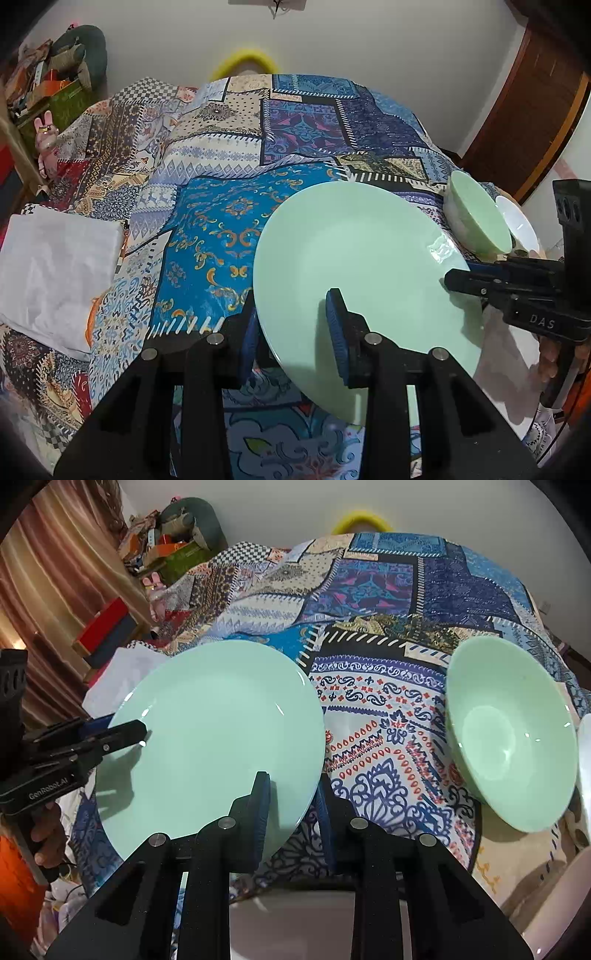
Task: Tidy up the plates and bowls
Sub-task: 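Lift the mint-green plate with both tools toward the stacked plates, then carry the mint-green plate with both tools over the white plate stack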
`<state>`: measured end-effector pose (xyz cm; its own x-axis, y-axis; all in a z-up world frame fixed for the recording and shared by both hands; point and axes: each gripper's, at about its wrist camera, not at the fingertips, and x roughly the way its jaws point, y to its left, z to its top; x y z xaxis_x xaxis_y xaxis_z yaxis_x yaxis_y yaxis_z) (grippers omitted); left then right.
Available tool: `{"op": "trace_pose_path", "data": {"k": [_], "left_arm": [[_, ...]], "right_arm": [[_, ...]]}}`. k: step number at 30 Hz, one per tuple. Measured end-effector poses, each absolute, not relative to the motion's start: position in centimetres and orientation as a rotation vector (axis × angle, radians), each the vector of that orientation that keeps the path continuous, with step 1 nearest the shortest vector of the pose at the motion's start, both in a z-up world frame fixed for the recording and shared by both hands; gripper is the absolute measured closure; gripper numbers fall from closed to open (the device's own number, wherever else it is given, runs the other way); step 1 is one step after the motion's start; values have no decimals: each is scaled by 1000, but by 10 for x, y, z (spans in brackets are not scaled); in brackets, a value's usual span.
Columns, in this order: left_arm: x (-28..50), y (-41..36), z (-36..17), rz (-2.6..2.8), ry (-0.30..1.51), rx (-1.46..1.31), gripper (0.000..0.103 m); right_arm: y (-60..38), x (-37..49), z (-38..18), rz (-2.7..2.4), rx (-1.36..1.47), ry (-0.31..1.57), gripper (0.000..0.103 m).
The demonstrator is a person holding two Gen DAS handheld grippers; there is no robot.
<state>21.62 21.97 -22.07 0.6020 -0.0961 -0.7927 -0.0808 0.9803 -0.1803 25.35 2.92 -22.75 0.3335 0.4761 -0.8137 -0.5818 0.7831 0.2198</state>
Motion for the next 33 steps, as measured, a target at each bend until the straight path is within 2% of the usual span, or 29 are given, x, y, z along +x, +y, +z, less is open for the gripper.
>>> {"op": "trace_pose_path", "data": {"k": [33], "left_arm": [[168,156,-190,-72,898,-176,71]], "right_arm": [[-33,204,-207,653,-50,972,80]]}}
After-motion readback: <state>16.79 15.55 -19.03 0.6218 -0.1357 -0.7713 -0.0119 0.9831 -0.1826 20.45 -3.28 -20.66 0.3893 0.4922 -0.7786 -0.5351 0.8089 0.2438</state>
